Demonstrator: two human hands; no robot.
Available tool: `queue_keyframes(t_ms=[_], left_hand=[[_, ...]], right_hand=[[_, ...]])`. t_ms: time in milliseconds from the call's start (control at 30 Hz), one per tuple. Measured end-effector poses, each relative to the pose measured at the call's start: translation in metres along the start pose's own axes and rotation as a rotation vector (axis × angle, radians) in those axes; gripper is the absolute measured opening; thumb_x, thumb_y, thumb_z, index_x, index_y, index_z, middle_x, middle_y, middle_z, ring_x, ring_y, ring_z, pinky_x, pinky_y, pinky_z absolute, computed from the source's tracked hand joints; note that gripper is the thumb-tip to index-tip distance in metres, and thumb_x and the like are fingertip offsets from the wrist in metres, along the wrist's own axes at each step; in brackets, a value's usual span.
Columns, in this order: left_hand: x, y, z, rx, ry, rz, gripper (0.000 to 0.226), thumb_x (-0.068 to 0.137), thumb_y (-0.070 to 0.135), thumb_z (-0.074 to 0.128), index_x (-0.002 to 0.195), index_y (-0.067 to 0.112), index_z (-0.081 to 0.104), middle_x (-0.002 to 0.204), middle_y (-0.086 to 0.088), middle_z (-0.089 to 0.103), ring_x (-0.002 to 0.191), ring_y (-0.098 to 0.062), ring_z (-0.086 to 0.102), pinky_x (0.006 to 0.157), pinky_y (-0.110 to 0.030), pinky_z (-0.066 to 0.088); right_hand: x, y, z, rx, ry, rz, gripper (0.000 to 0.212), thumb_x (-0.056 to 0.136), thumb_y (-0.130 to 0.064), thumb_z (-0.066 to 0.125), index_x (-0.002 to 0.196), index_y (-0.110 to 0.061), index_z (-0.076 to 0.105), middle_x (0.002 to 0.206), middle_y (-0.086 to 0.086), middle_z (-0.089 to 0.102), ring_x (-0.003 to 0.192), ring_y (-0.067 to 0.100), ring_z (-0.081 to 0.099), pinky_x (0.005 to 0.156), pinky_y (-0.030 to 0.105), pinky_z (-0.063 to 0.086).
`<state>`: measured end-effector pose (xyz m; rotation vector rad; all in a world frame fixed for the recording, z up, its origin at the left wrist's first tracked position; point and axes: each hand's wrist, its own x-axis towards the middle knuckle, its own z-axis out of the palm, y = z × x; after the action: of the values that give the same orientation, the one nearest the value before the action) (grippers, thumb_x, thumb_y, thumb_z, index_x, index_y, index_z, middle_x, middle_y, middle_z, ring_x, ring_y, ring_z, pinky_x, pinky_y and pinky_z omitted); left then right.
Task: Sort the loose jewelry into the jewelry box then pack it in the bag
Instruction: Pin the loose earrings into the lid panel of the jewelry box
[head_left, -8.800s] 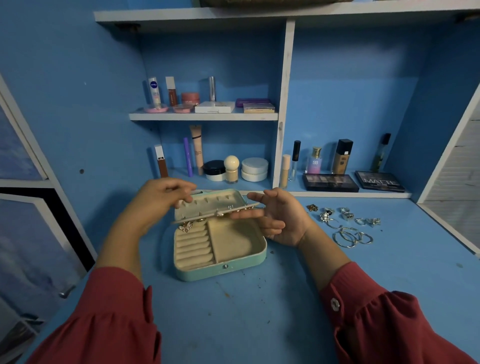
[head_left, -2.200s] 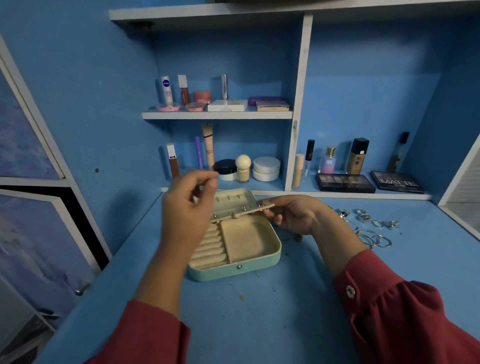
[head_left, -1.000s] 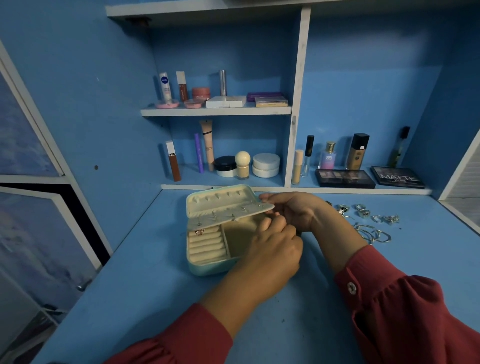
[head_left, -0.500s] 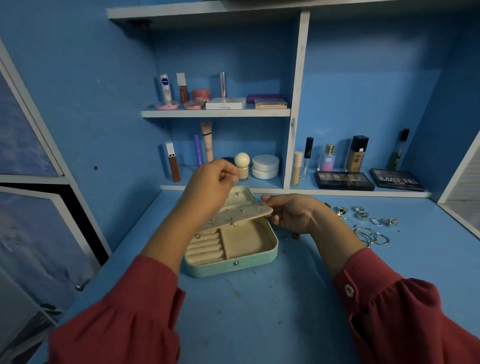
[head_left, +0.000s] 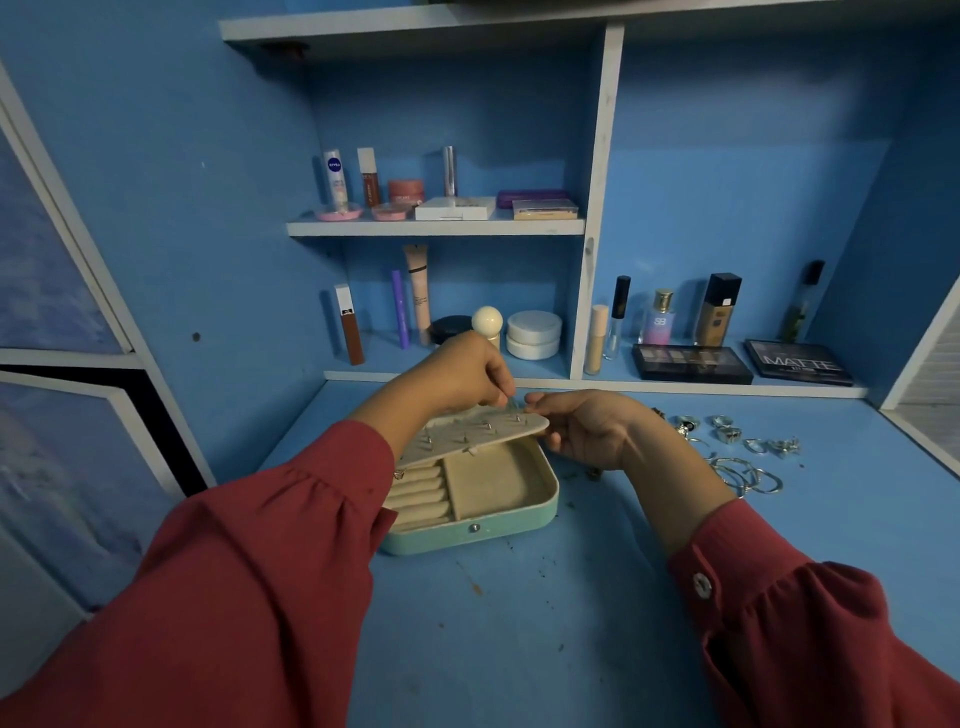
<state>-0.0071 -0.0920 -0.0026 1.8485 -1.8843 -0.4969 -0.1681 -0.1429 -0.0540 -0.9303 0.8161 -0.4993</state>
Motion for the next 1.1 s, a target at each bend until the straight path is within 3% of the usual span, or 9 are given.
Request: queue_keyframes(t_ms=[267, 467, 667, 1100], left_hand=[[0.002, -0.006, 0.003, -0.008, -0.050, -0.004, 0.011, 0.083, 0.003, 0.069, 0.091, 0.009, 0.074, 0.081, 0.007, 0.067, 0.084, -0.009, 0.061, 0.086, -0.025, 0.048], [0.002, -0.010, 0.006, -0.018, -0.089, 0.008, 0.012, 0.084, 0.003, 0.067, 0.093, 0.009, 0.073, 0.080, 0.008, 0.067, 0.081, -0.005, 0.060, 0.083, -0.021, 0.046], [0.003, -0.011, 0.005, -0.061, -0.038, -0.021, 0.014, 0.084, 0.001, 0.067, 0.094, 0.008, 0.073, 0.089, 0.001, 0.069, 0.089, -0.010, 0.062, 0.087, -0.024, 0.047], [0.000, -0.009, 0.006, -0.046, -0.092, -0.035, 0.011, 0.086, 0.003, 0.066, 0.091, 0.011, 0.072, 0.090, 0.002, 0.068, 0.091, -0.011, 0.062, 0.087, -0.023, 0.046]], right_hand=[[0.002, 0.000, 0.001, 0.000, 0.009, -0.008, 0.012, 0.088, 0.001, 0.057, 0.083, -0.010, 0.057, 0.079, 0.009, 0.061, 0.061, 0.013, 0.055, 0.040, 0.015, 0.043], [0.001, 0.001, 0.000, 0.004, 0.005, -0.010, 0.012, 0.088, 0.001, 0.057, 0.083, -0.010, 0.057, 0.072, 0.008, 0.064, 0.058, 0.013, 0.057, 0.040, 0.015, 0.043], [0.001, 0.000, 0.000, 0.006, 0.002, -0.008, 0.013, 0.089, 0.001, 0.057, 0.081, -0.010, 0.057, 0.079, 0.010, 0.062, 0.061, 0.013, 0.057, 0.040, 0.016, 0.044], [0.000, -0.001, 0.001, -0.008, 0.001, -0.004, 0.012, 0.089, 0.001, 0.056, 0.082, -0.010, 0.056, 0.080, 0.010, 0.061, 0.063, 0.014, 0.055, 0.040, 0.015, 0.044]])
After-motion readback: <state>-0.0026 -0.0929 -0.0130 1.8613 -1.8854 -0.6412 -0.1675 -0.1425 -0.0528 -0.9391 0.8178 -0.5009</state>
